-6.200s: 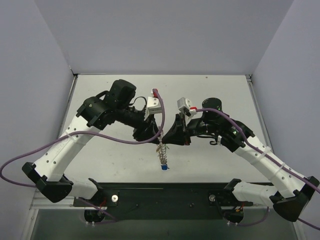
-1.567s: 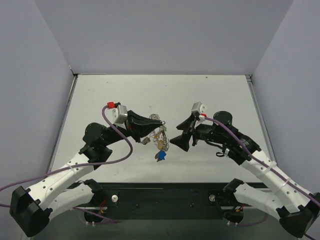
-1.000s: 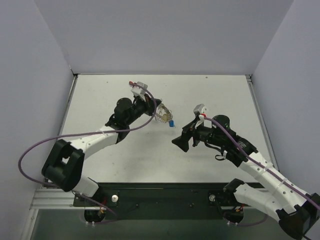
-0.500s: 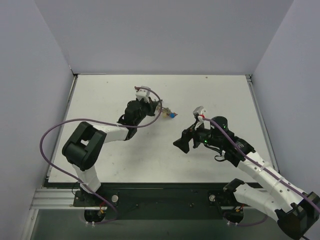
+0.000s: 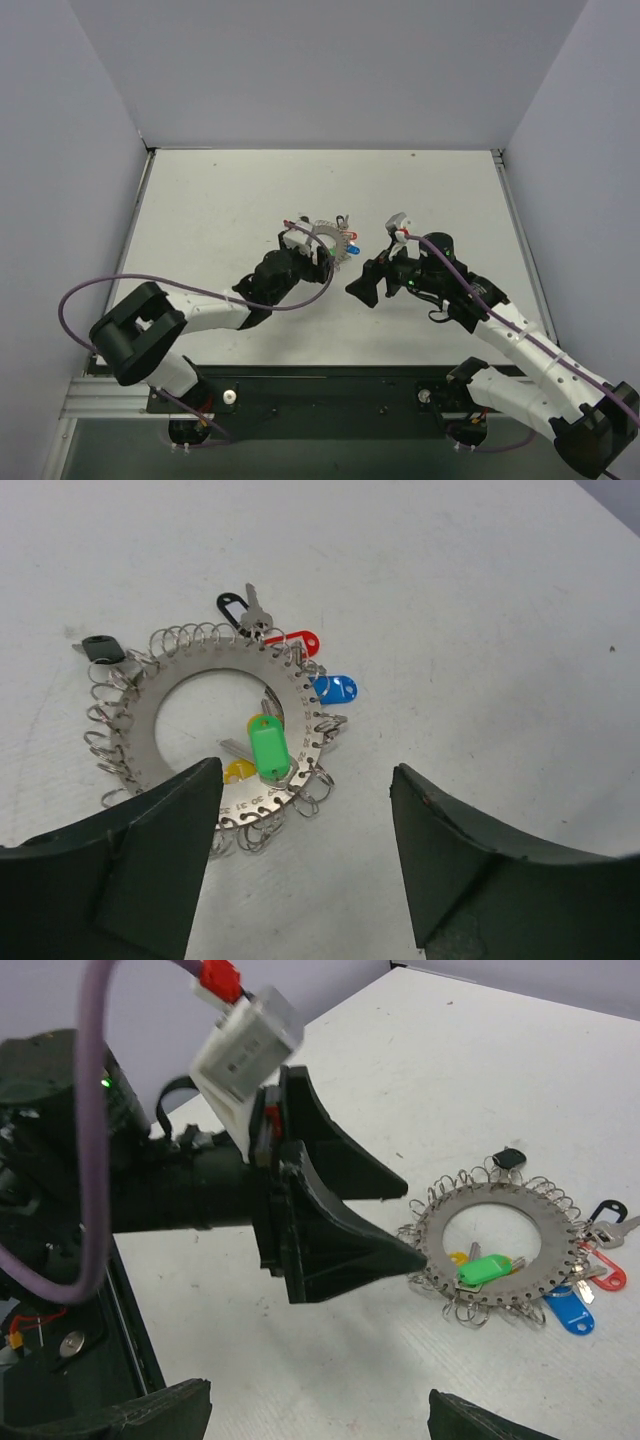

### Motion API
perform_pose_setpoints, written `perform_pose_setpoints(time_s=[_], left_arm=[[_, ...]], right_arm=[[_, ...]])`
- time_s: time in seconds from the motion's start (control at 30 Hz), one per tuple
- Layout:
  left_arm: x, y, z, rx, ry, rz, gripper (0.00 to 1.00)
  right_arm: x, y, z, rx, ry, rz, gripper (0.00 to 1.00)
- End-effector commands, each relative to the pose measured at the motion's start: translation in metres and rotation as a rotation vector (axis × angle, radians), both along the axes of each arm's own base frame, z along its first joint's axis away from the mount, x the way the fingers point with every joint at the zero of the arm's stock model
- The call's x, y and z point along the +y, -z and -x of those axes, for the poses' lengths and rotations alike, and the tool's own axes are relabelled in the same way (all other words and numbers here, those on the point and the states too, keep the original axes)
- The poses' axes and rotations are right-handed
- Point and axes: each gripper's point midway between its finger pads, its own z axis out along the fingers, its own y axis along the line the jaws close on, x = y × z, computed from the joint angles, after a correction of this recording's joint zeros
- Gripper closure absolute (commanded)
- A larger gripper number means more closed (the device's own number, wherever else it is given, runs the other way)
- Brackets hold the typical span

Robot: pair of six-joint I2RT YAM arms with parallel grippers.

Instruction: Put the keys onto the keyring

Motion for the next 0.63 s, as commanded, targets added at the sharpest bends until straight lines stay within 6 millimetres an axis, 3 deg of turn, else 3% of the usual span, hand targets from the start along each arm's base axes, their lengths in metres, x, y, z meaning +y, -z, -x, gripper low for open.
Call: perform_pose_setpoints(time_s=[0.0,0.03,0.07,0.13,0.33,0.43,0.47,0.53,0.6], left_arm=[[0.019,-0.043,-0.003,0.011,-0.097,0.015,0.2],[0.018,-0.053,-0.005,0.02,-0.103,0.024,0.17],[0.024,-0.042,0.0,0.082,-0.112,-0.009,0.15],[0.028,-0.052,-0.003,0.117,-0.136,0.008,0.13],[0.05,-0.031,0.01,0.238,-0.195,-0.061,0.13],[0.061,-0.038,0.013,0.202,-0.221,-0.033,0.13],[0.067,-0.03,0.017,0.203,-0.226,-0.043,0.13],[0.07,-0.044,0.019,0.147,-0.211,-0.02,0.13],[0.093,-0.046,0.018,0.101,-0.295,-0.042,0.12]], right_arm=[[0.006,-0.026,-0.008,-0.04,0.002,-0.052,0.1],[0.006,-0.027,-0.011,-0.039,0.011,-0.052,0.03],[0.006,-0.029,-0.012,-0.043,0.015,-0.054,0.02],[0.007,-0.033,-0.017,-0.047,0.029,-0.061,0.0],[0.005,-0.048,-0.038,-0.077,0.119,-0.073,0.0],[-0.002,-0.052,-0.052,-0.09,0.199,-0.074,0.0],[-0.007,-0.052,-0.058,-0.098,0.24,-0.071,0.0],[-0.016,-0.057,-0.067,-0.105,0.309,-0.082,0.0],[-0.045,-0.051,-0.086,-0.138,0.493,-0.05,0.0]])
